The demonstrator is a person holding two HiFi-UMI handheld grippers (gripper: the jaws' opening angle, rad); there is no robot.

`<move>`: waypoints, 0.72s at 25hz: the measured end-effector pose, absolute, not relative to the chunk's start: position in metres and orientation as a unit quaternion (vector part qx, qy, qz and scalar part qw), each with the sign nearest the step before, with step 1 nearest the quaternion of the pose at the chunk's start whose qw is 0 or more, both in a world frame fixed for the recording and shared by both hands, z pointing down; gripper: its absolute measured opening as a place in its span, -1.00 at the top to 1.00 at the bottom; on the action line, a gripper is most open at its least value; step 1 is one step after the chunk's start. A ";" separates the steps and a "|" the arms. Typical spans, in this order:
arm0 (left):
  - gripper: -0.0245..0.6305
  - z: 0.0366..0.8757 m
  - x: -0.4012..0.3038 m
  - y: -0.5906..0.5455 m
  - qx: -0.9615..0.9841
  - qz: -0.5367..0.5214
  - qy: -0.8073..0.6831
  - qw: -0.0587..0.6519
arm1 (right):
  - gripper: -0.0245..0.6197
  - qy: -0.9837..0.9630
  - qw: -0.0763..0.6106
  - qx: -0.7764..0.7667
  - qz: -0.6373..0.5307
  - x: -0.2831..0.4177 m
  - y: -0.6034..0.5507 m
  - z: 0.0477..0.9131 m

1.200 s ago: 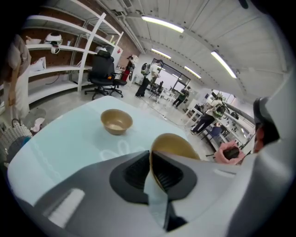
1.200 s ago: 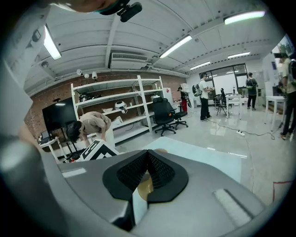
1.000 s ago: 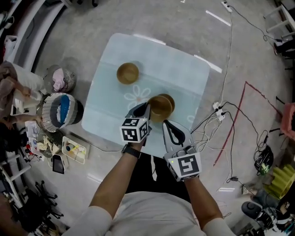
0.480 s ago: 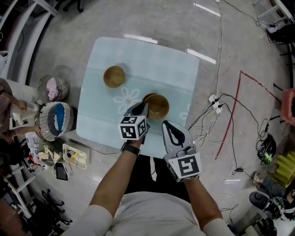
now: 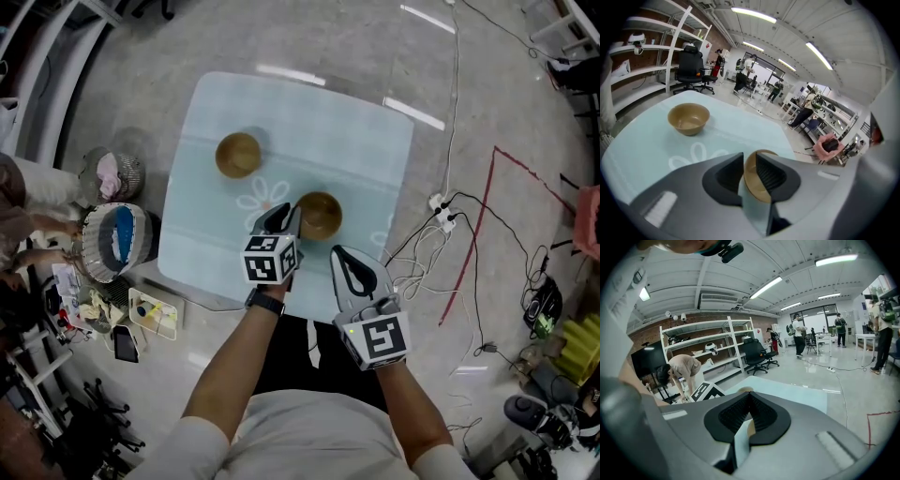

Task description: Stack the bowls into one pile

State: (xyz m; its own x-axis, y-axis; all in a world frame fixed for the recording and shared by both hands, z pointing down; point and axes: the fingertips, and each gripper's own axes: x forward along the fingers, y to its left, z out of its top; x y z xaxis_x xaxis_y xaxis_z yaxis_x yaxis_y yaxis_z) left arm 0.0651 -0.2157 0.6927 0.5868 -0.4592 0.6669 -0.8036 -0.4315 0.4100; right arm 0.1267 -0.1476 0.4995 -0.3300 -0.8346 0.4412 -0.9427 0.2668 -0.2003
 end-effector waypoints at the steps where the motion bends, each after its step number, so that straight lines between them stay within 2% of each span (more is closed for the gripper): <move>1: 0.80 0.691 0.063 -0.217 0.812 0.234 -0.392 0.365 | 0.92 -0.787 0.123 0.563 0.218 0.125 -0.149 0.500; 10: 0.80 0.683 0.039 -0.233 0.804 0.216 -0.418 0.365 | 0.92 -0.804 0.107 0.546 0.212 0.104 -0.160 0.495; 18: 0.80 0.683 0.001 -0.262 0.771 0.166 -0.463 0.404 | 0.92 -0.814 0.115 0.532 0.202 0.084 -0.169 0.498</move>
